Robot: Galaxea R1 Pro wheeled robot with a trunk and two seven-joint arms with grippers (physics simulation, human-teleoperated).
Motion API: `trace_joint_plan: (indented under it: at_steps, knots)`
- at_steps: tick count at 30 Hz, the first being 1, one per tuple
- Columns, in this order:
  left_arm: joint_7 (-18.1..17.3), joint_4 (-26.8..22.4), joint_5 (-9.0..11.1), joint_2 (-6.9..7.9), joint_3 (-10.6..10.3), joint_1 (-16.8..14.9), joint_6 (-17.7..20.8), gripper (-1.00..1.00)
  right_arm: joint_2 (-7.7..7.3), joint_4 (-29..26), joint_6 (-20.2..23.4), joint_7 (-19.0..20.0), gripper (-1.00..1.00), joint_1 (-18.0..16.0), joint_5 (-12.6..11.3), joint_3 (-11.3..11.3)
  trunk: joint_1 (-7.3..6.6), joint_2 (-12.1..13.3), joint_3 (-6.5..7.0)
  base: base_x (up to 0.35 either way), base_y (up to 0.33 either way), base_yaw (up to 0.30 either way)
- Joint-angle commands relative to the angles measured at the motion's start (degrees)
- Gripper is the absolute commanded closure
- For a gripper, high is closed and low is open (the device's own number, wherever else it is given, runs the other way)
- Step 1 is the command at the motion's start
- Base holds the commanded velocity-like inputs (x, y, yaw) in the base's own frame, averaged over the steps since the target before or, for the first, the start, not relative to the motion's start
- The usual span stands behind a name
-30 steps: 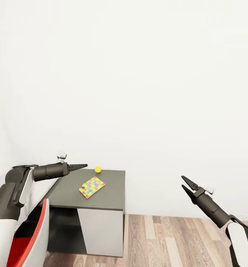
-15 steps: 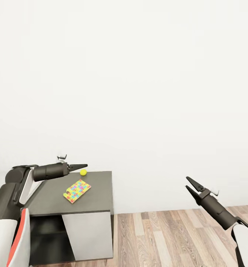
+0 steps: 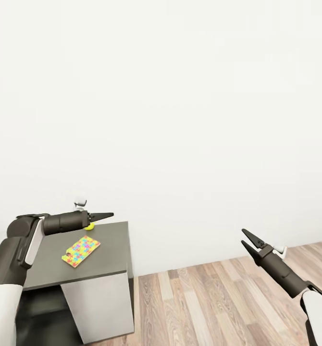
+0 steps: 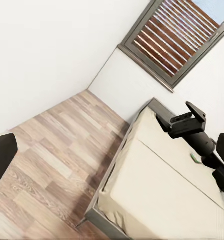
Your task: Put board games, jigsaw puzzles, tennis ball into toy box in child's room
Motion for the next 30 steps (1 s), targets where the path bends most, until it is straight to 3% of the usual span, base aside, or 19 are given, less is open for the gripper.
trace_joint_plan:
  at_steps: [1, 30]
  knots:
    - [-0.1, 0.0, 0.2, 0.02, 0.0, 0.0, 0.4, -1.0, 0.02, 0.0, 0.3, 0.1, -1.0, 0.0, -0.1, -0.1, 0.0, 0.0, -0.03, -0.204, 0.0, -0.258]
    - [-0.1, 0.0, 0.3, 0.11, 0.2, 0.0, 0.4, -1.0, 0.11, 0.0, 0.2, -0.2, -1.0, 0.0, 0.1, -0.1, 0.0, 0.0, -0.03, -0.192, -0.036, -0.26]
